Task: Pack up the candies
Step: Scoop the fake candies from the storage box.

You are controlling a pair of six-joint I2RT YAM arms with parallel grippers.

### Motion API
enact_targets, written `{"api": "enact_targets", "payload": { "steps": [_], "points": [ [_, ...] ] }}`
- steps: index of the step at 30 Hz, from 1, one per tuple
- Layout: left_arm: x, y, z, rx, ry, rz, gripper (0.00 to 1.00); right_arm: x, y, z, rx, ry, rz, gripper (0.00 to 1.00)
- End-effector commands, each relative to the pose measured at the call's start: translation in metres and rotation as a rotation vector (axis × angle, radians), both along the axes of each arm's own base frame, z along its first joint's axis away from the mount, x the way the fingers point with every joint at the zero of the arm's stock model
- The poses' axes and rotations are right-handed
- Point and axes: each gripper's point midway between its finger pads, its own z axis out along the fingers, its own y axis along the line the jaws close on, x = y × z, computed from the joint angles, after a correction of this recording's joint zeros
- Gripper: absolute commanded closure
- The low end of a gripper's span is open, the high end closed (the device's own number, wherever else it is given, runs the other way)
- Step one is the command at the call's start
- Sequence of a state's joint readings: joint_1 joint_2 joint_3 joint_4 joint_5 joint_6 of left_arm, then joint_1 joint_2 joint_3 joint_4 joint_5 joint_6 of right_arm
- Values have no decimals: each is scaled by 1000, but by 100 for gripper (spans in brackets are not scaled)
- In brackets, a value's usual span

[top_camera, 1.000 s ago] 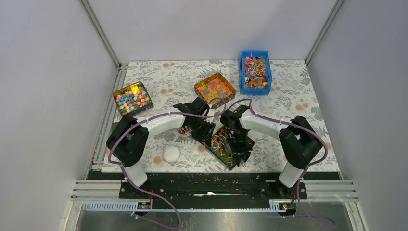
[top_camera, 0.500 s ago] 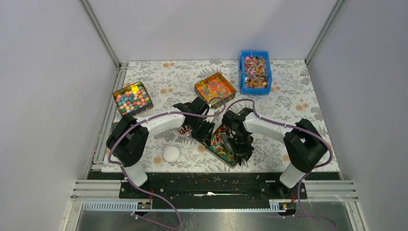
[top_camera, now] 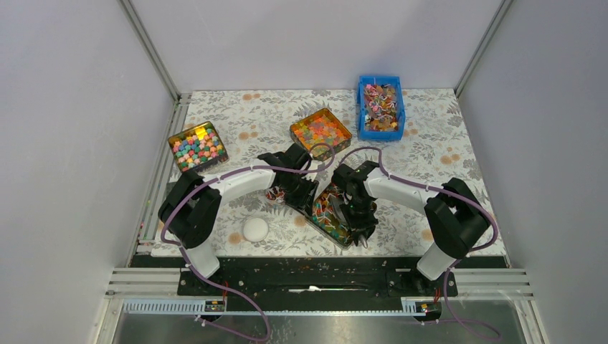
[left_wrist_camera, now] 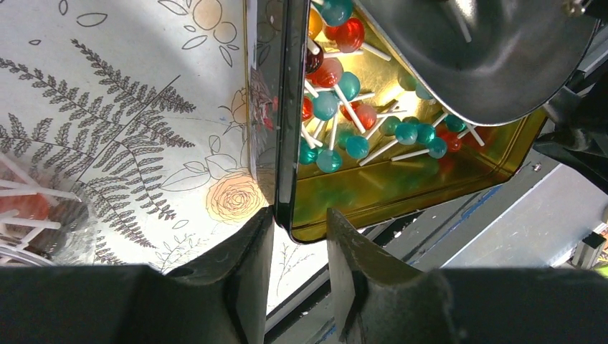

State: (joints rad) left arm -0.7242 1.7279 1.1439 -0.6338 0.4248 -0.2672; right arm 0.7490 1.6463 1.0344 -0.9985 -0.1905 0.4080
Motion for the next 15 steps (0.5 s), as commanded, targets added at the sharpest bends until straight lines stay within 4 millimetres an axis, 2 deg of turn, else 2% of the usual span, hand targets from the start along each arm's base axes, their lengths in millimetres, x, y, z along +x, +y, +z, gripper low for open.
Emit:
{"api": "enact_targets", "payload": {
  "steps": [1, 7, 15],
  "points": [
    [2, -16, 27, -82, -18, -2, 69, 58, 37, -9, 130, -224, -30, 100],
    [3, -16, 25, -77, -14, 7, 70, 70, 41, -2, 177, -294, 32, 100],
    [13, -8, 26, -74, -13, 56, 72, 66, 31, -4, 188, -344, 48, 100]
  ]
}}
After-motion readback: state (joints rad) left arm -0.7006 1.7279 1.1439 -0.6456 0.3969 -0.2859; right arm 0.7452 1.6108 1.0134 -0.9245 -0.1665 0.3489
